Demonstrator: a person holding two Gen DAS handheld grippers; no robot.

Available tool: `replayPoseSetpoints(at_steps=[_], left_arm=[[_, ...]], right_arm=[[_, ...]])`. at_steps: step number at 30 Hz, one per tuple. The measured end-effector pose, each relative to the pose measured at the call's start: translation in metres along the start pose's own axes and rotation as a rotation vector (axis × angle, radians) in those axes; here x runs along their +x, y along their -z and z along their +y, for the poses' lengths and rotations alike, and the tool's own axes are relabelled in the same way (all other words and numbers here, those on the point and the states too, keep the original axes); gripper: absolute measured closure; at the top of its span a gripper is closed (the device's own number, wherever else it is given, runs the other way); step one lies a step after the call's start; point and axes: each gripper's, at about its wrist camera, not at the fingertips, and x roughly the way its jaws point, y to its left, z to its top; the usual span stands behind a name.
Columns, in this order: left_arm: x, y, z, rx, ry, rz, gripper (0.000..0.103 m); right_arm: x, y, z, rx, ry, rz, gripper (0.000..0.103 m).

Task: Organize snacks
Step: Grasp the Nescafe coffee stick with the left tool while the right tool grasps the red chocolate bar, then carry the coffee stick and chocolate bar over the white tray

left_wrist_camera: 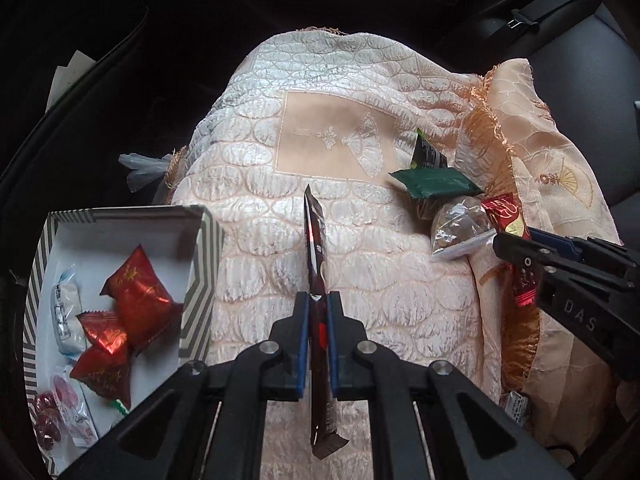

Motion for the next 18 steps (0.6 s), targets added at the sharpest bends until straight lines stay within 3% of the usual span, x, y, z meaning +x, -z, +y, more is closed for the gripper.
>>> replayPoseSetpoints(at_steps=[8,18], left_arm=[[-0.029,0.023,0.013,-0.02,-0.042,-0.043,0.093],[-0.054,0.049,0.048,-0.087,-0.097,-0.07,0.093]], right_arm=[[-0.041,0.031,0.025,-0.023,-0.155,-0.053,0.078],[-0.05,0.053,0.066,-0.083,-0.215,-0.049,0.078]])
